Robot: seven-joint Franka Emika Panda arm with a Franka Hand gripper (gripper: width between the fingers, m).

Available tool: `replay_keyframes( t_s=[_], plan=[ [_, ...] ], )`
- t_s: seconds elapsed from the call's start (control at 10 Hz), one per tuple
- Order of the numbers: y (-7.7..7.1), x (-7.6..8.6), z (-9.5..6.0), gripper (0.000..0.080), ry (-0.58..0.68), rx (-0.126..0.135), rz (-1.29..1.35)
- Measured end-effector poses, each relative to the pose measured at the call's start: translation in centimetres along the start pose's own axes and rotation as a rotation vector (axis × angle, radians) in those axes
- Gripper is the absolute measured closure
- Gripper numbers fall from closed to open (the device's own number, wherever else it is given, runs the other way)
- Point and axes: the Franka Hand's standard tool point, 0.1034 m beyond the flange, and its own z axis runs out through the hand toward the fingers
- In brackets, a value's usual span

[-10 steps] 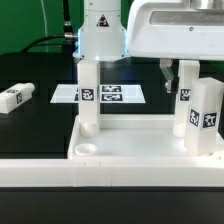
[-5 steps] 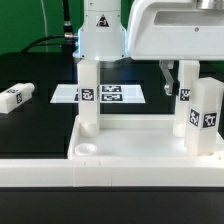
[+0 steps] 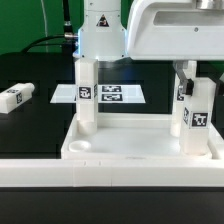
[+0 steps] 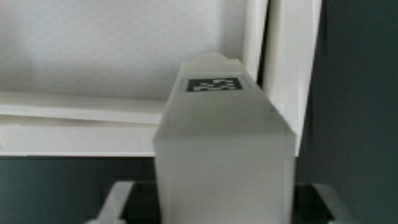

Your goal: Assemble desk

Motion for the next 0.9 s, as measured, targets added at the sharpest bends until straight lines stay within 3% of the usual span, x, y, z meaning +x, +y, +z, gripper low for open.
replay_keyframes(
  t_s=[0.9],
  plan=[
    [0.94, 0.16, 0.19, 0.0509, -0.014, 0.019, 0.802]
  ],
)
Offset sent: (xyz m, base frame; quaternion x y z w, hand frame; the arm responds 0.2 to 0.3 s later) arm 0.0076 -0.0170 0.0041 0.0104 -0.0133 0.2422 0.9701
